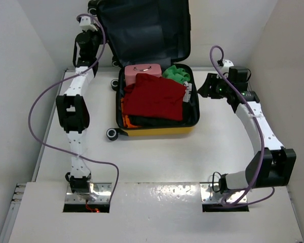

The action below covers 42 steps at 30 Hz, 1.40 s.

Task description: Pack the luggage

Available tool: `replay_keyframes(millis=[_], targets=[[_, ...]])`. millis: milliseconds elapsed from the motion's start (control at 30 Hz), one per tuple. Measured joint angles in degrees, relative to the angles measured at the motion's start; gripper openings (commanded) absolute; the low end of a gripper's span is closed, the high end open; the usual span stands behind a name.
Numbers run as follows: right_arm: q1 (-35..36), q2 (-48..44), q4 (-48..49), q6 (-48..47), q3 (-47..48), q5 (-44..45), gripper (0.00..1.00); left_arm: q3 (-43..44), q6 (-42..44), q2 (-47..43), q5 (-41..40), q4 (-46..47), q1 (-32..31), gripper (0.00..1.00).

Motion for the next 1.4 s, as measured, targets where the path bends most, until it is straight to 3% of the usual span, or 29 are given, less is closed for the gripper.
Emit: replay_keyframes(millis=[233, 267, 367, 400, 567, 700, 800, 933, 1100, 1267, 1400], targets=[[-0.17, -4.46, -0.22, -0.35, -3.67, -0.42, 0.56, -24.76, 2.34, -18.71, 2.75, 3.56, -0.94, 0.00], [-0.28, -5.11, -0.24, -0.39, -3.98, -0.50, 0.61, -27.96, 2.93, -21.20, 3.85, 4.20, -1.14, 0.08], [-0.79, -8.11, -1.03, -1.16, -5.14, -0.79, 0.67, -40.02, 4.61, -31.30, 8.20, 4.68, -1.79, 0.51], [-1.29, -9.62, -1.49, -1.49, -5.84, -0.98, 0.68, -44.35, 4.72, -35.15, 10.91, 4.59, -2.05, 0.59], [-6.08, -19.28, -3.63, -3.30, -9.29, -1.07, 0.71, -61.94, 11.52, -57.81, 20.50, -4.70, -3.91, 0.67], [-10.93, -26.56, -5.18, -5.35, -10.51, 0.85, 0.69, -66.51, 23.54, -80.56, 26.71, -22.49, -4.20, 0.74], [-14.38, -28.74, -5.27, -6.82, -11.21, 1.73, 0.66, -65.20, 30.77, -93.24, 26.47, -30.16, -3.78, 0.83], [-19.04, -26.62, -5.25, -6.97, -12.17, 1.66, 0.64, -61.70, 36.59, -106.31, 24.39, -39.39, -3.52, 0.87], [-21.38, -15.08, -4.37, -5.35, -12.13, -1.01, 0.51, -62.64, 35.32, -107.86, 14.23, -44.44, -3.52, 0.84], [-20.44, -1.70, -2.64, -3.17, -12.57, -4.66, 0.42, -62.77, 26.75, -94.38, 0.57, -47.41, -3.41, 0.84], [-16.61, 3.69, 0.96, 0.07, -14.29, -5.16, 0.37, -64.59, 19.76, -86.36, -3.37, -48.72, -2.34, 0.84]])
